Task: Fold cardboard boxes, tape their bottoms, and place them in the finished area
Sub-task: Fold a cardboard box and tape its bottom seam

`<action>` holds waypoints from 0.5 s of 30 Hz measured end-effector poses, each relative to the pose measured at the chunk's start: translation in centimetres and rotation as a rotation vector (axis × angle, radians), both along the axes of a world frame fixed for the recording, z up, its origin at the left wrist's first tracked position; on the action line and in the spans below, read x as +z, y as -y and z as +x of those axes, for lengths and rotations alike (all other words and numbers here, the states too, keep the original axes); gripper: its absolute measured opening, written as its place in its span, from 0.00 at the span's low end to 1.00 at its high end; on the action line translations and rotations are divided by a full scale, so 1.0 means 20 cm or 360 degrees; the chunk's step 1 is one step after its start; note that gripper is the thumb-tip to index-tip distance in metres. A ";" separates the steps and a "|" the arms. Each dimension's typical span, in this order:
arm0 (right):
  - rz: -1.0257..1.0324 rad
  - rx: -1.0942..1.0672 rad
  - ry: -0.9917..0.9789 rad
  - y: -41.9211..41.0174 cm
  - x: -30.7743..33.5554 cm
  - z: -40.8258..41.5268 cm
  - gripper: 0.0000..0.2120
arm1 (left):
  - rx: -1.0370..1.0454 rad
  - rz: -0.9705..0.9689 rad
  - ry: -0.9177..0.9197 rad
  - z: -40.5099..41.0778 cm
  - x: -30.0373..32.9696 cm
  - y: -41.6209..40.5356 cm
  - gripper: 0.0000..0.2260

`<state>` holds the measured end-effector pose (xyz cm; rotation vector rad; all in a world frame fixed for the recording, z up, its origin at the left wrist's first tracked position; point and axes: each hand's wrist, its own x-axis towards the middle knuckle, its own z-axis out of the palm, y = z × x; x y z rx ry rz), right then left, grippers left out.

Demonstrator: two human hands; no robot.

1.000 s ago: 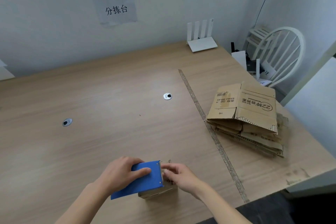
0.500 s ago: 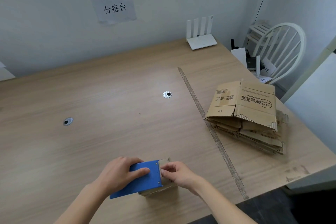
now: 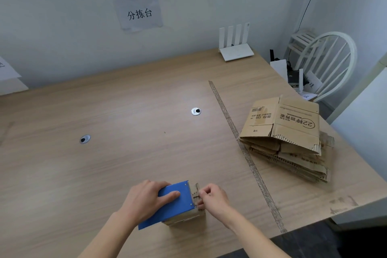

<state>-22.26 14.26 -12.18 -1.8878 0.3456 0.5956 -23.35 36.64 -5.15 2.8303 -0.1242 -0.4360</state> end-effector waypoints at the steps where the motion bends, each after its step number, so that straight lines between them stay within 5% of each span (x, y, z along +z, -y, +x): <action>1: 0.0066 -0.0091 -0.0048 0.01 0.01 0.00 0.07 | 0.0006 -0.0009 -0.0008 0.01 0.00 0.01 0.21; 7: 0.0113 -0.0245 -0.0228 0.04 -0.01 0.01 0.05 | -0.0008 0.0022 -0.0018 0.02 -0.01 0.05 0.22; 15: -0.0175 -0.0015 -0.0184 0.04 -0.06 -0.02 0.14 | -0.0016 0.0010 0.0082 0.01 -0.03 0.07 0.23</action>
